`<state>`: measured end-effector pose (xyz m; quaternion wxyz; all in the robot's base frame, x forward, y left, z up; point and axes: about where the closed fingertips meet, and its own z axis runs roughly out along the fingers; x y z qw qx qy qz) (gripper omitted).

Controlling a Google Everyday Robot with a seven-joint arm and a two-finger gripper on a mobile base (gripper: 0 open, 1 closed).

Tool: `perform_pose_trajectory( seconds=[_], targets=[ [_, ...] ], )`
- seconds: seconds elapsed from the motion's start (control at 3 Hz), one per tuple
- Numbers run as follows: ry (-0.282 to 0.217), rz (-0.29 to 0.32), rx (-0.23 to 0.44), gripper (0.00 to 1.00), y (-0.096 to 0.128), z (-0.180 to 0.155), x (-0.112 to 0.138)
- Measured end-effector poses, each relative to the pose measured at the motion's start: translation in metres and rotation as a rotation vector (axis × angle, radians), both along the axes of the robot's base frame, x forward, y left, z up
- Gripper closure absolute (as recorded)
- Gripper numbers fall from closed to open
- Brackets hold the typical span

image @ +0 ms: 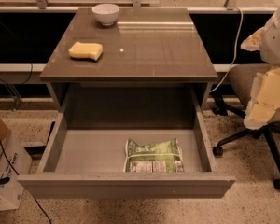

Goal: Pick green jalapeno chip bag from top drawer and place on counter

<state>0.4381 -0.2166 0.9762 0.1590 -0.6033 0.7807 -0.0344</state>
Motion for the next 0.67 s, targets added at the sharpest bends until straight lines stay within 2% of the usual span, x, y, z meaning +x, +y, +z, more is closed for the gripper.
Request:
perform_pose_trajectory(
  seconds=[0.33,0.67],
  targets=[
    [0.000,0.000,0.000,0.00,0.000,0.000,0.000],
    [0.002,0.034,0.144,0.00,0.027,-0.031,0.011]
  ],
)
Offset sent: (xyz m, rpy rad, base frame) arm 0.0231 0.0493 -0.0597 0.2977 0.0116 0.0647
